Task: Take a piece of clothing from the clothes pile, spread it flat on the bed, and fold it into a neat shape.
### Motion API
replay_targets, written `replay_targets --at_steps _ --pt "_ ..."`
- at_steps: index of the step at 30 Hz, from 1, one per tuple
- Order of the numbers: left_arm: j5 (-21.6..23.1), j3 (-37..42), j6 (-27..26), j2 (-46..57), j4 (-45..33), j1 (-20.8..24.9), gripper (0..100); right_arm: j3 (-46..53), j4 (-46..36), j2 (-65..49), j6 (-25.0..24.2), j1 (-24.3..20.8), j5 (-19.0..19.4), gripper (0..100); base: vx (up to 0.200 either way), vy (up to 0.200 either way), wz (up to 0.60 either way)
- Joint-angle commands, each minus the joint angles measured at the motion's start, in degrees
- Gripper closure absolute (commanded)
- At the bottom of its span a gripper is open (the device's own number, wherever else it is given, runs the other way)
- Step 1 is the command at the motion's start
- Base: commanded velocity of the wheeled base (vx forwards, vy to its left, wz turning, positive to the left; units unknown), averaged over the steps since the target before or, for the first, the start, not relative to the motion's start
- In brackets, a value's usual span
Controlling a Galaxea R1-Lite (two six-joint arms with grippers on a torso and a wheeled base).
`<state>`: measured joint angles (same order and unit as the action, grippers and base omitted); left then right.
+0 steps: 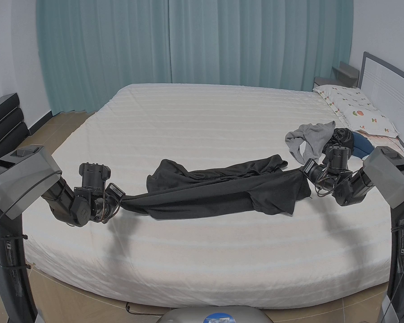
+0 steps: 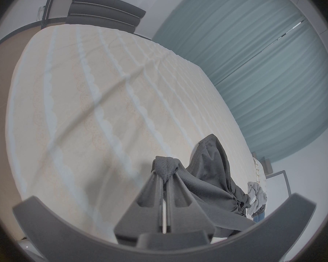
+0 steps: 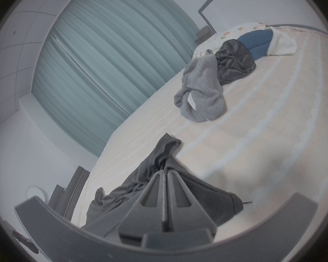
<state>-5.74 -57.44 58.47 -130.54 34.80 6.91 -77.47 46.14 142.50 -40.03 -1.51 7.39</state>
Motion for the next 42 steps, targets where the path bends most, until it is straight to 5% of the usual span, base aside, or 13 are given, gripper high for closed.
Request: replay_targets --at_steps 1,8,9,17,31,35,42 --pt "0.0 -0.2 0.3 -2.8 2.1 -0.2 100 -9.4 -0.9 8.2 0.3 -1.7 -2.3 100 0.000 0.000 0.00" --pt "0.0 -0.1 0.4 -3.4 2.2 0.0 100 -20.2 -4.5 15.5 0.3 -2.0 -4.0 100 0.000 0.000 0.00" --pt "0.0 -0.1 0.4 -3.4 2.2 0.1 100 -20.9 -5.0 16.0 0.3 -2.0 -4.0 0 0.000 0.000 0.00" --pt "0.0 0.4 0.5 -3.4 2.2 0.5 100 -14.8 -5.4 9.6 0.1 -0.3 -2.9 0 0.000 0.000 0.00" --pt "0.0 1.9 0.3 -2.8 2.3 1.3 100 8.9 -4.7 -3.3 3.6 -0.5 11.1 0 0.000 0.000 0.00" --pt "0.2 2.2 0.3 -2.8 2.3 1.2 100 10.7 -4.6 -1.5 9.3 -1.6 11.7 0 0.000 0.000 0.00" --pt "0.2 2.4 0.3 -2.7 2.3 1.2 100 7.9 -4.7 2.9 10.3 -5.0 11.4 0 0.000 0.000 0.00"
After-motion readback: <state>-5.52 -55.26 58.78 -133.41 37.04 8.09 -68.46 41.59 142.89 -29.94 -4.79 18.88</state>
